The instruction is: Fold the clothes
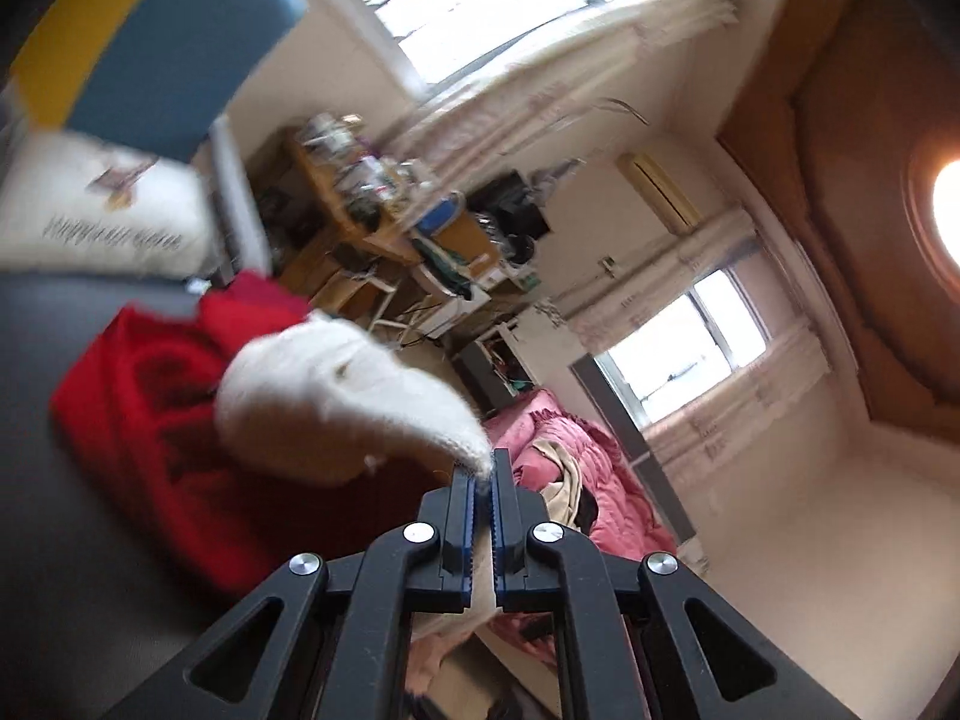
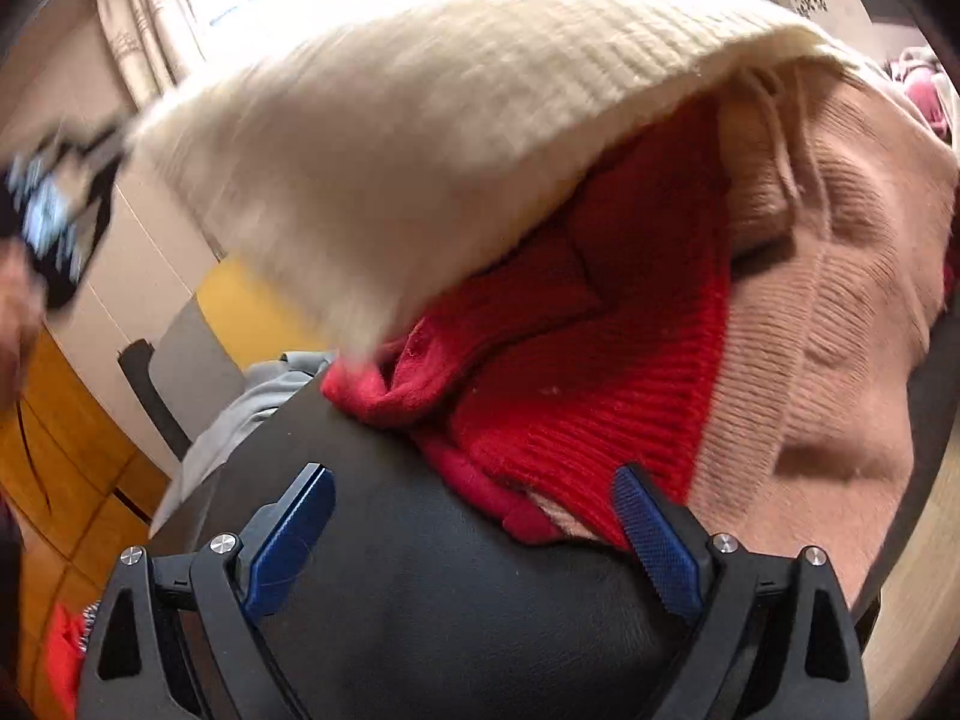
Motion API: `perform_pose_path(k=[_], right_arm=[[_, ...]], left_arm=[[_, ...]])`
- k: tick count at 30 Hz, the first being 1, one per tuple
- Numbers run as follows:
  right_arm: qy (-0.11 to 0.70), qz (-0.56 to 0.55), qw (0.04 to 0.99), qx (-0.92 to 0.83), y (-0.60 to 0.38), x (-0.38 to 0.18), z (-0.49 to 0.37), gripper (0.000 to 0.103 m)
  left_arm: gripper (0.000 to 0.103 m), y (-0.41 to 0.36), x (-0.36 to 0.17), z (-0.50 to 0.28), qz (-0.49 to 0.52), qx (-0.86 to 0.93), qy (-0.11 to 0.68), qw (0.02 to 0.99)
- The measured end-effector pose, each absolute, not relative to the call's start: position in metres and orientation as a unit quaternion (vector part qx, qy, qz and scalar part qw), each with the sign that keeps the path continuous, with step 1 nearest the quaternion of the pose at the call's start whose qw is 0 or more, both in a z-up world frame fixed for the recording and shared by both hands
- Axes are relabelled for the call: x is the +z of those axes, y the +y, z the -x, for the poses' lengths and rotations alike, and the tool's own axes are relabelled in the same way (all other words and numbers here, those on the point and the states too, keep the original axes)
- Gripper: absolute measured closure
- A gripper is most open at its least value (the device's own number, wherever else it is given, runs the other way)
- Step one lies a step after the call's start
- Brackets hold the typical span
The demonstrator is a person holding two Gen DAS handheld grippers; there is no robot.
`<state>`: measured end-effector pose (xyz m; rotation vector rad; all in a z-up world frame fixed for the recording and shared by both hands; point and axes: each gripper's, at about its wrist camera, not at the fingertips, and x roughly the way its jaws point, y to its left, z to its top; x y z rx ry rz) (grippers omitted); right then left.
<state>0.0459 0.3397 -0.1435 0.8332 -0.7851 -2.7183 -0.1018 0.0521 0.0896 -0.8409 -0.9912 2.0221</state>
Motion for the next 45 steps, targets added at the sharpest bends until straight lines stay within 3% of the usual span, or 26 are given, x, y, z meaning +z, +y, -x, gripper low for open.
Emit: perform_pose_path(k=[3, 6, 11, 17, 18, 19, 20, 22, 26, 35, 36, 37, 38, 39, 40, 41, 43, 45], right_arm=[[-0.292, -0.287, 0.109, -0.906, 0.347, -0.142, -0.052, 0.007], [-0.367, -0.257, 0.113, -0.887, 0.369, -0.138, -0.062, 0.007], [-0.442, -0.249, 0.096, -0.856, 0.391, -0.143, -0.071, 0.007], [-0.463, -0.255, 0.098, -0.843, 0.377, -0.143, -0.081, 0.007], [-0.455, -0.255, 0.104, -0.847, 0.37, -0.139, -0.081, 0.007], [-0.446, -0.256, 0.112, -0.851, 0.364, -0.136, -0.079, 0.007], [-0.436, -0.257, 0.118, -0.854, 0.358, -0.133, -0.077, 0.007], [-0.42, -0.263, 0.124, -0.859, 0.349, -0.129, -0.077, 0.007], [-0.415, -0.272, 0.126, -0.859, 0.345, -0.131, -0.076, 0.007], [-0.424, -0.297, 0.142, -0.844, 0.354, -0.162, -0.065, 0.005], [-0.412, -0.305, 0.146, -0.846, 0.351, -0.161, -0.064, 0.005], [-0.401, -0.314, 0.148, -0.848, 0.349, -0.161, -0.062, 0.005], [-0.39, -0.323, 0.148, -0.85, 0.346, -0.16, -0.06, 0.007], [-0.375, -0.33, 0.153, -0.853, 0.343, -0.158, -0.058, 0.01], [-0.359, -0.337, 0.158, -0.856, 0.34, -0.156, -0.055, 0.031], [-0.342, -0.347, 0.158, -0.859, 0.336, -0.155, -0.052, 0.062], [-0.313, -0.363, 0.145, -0.865, 0.33, -0.155, -0.048, 0.087], [-0.294, -0.369, 0.14, -0.87, 0.324, -0.154, -0.045, 0.092]], left_arm=[[0.1, 0.011, 0.056, 0.067, 0.346, 0.788, -0.401, 0.315], [0.103, -0.043, 0.031, 0.029, 0.351, 0.798, -0.415, 0.259], [0.103, -0.121, 0.001, -0.023, 0.37, 0.828, -0.39, 0.162], [0.101, -0.112, -0.018, -0.031, 0.397, 0.843, -0.33, 0.152], [0.096, -0.104, -0.018, -0.028, 0.4, 0.841, -0.327, 0.158], [0.076, -0.093, -0.017, -0.019, 0.404, 0.838, -0.324, 0.171], [0.048, -0.081, -0.015, -0.009, 0.403, 0.836, -0.324, 0.18], [0.027, -0.058, -0.011, 0.012, 0.398, 0.833, -0.328, 0.201], [0.025, -0.009, -0.002, 0.07, 0.394, 0.839, -0.305, 0.22], [0.029, 0.073, -0.031, 0.18, 0.458, 0.823, -0.251, 0.223], [0.036, 0.079, -0.035, 0.186, 0.468, 0.814, -0.256, 0.23], [0.057, 0.087, -0.038, 0.192, 0.48, 0.806, -0.253, 0.236], [0.092, 0.094, -0.042, 0.198, 0.495, 0.801, -0.245, 0.232], [0.095, 0.1, -0.046, 0.202, 0.507, 0.797, -0.241, 0.222], [0.095, 0.102, -0.048, 0.202, 0.51, 0.793, -0.249, 0.221], [0.096, 0.103, -0.048, 0.201, 0.509, 0.789, -0.261, 0.225], [0.097, 0.096, -0.038, 0.192, 0.484, 0.787, -0.3, 0.237], [0.097, 0.079, -0.02, 0.179, 0.448, 0.784, -0.347, 0.253]])
